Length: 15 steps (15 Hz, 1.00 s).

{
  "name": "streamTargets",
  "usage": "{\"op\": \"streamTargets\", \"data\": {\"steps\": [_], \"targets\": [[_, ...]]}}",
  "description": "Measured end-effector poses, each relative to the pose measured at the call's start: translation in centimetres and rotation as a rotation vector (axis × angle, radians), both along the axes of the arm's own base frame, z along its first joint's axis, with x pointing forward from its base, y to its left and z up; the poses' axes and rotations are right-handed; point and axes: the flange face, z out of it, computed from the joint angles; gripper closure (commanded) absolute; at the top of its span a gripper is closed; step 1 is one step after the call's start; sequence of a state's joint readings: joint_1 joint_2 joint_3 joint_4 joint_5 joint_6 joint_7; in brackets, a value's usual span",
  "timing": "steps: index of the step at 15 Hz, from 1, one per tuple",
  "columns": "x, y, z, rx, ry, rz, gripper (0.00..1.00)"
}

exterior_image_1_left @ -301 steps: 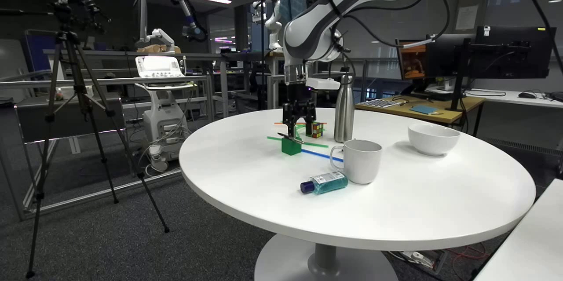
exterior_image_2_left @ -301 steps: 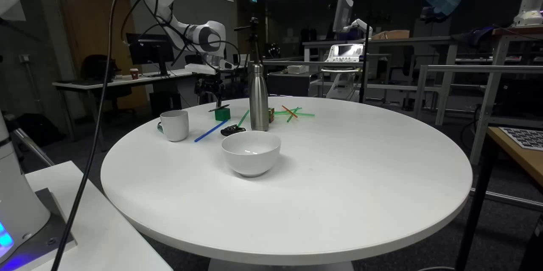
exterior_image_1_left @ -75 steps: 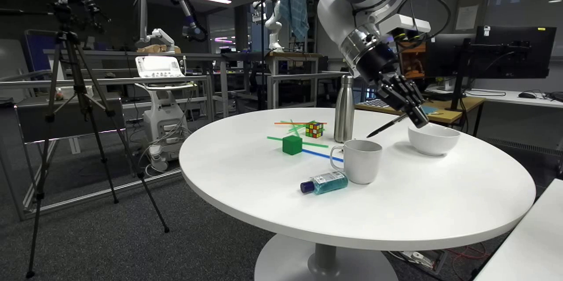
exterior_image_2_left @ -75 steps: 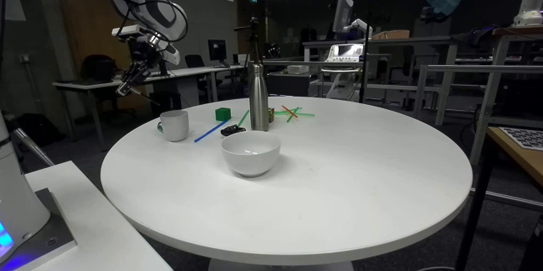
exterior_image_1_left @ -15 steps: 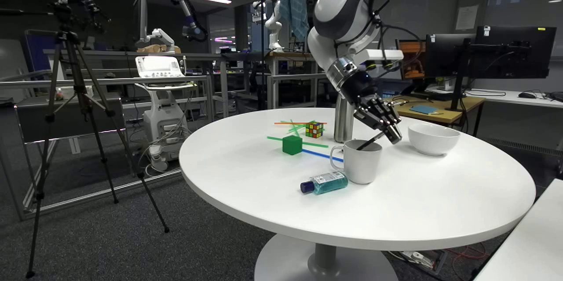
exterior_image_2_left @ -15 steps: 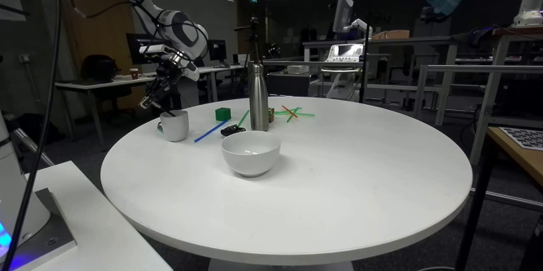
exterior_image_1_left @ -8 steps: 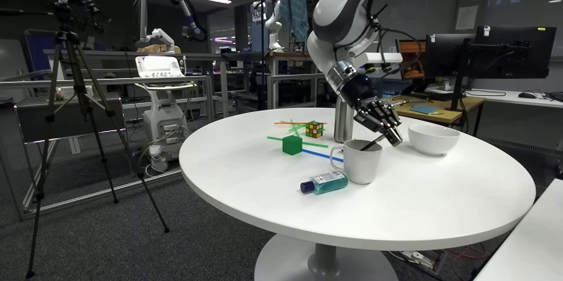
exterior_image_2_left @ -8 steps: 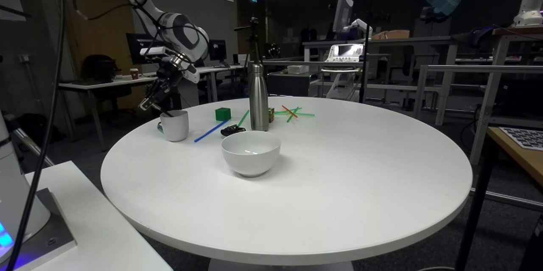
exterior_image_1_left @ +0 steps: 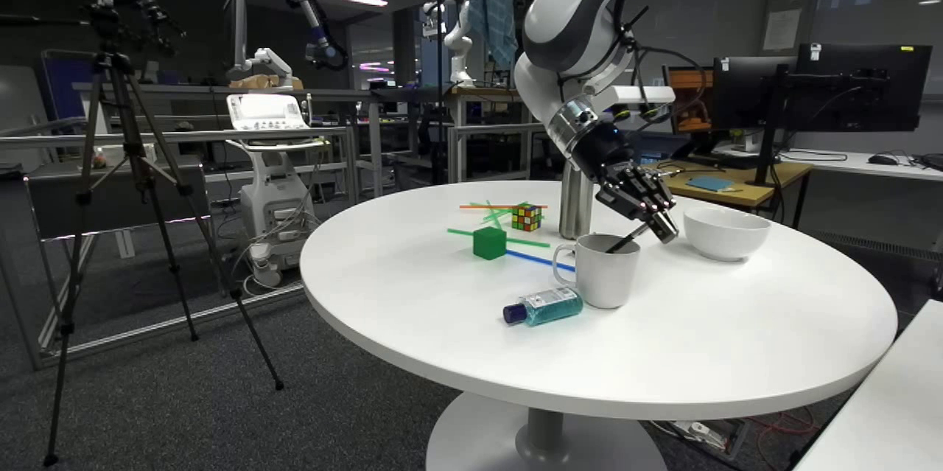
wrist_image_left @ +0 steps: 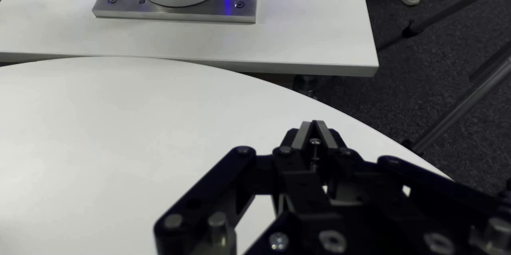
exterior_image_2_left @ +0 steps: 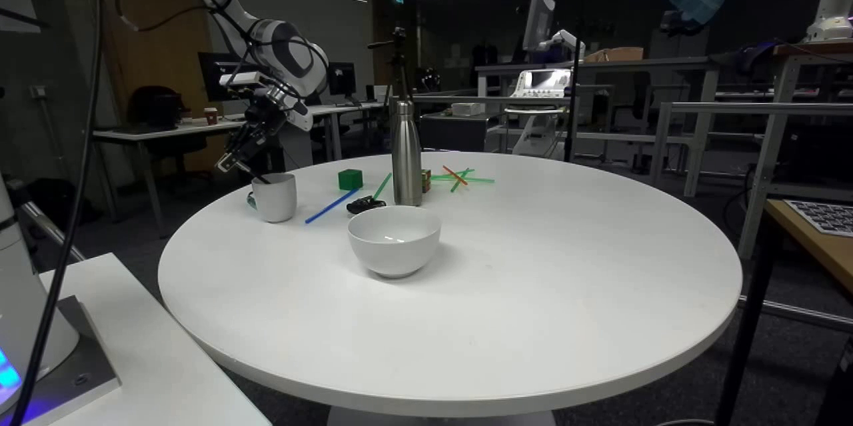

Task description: Pick the pen on the green block and put it in the cup

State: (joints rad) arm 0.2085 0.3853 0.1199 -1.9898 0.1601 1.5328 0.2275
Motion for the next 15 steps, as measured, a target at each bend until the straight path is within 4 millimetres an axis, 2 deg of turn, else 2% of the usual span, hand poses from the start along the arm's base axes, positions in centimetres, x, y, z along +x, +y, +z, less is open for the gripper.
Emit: {"op": "streamTargets", "data": {"steps": [8, 13, 15], "targets": [[-0.1, 0.0, -0.3, -0.001, 0.006, 0.0, 0.99], [-0.2, 0.0, -1.3, -0.004, 0.026, 0.0, 0.99], [-0.3, 0.0, -1.4, -0.005, 0.029, 0.0, 0.95]]}}
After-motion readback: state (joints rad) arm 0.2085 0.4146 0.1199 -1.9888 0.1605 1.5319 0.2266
